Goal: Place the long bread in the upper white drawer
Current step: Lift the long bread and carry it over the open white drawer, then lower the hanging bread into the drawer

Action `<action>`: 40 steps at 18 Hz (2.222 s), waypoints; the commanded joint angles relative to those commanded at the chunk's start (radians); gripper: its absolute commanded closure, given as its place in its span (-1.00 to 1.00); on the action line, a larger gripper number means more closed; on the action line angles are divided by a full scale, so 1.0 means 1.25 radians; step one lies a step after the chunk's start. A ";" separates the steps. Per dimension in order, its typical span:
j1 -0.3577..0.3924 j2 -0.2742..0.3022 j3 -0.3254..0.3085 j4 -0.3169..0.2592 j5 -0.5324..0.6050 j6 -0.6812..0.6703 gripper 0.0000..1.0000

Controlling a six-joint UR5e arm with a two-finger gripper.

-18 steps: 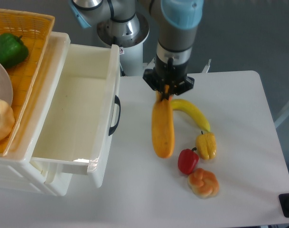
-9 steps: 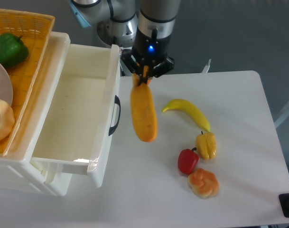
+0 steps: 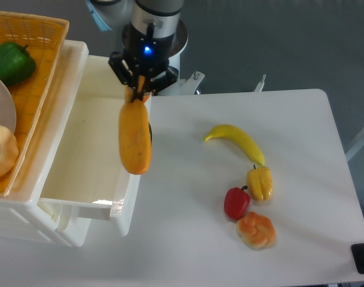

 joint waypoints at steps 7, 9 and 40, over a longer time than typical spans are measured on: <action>-0.023 -0.011 -0.005 0.004 0.001 -0.007 1.00; -0.034 -0.012 -0.005 0.004 0.004 -0.007 1.00; -0.095 -0.079 -0.036 0.002 0.010 -0.002 0.77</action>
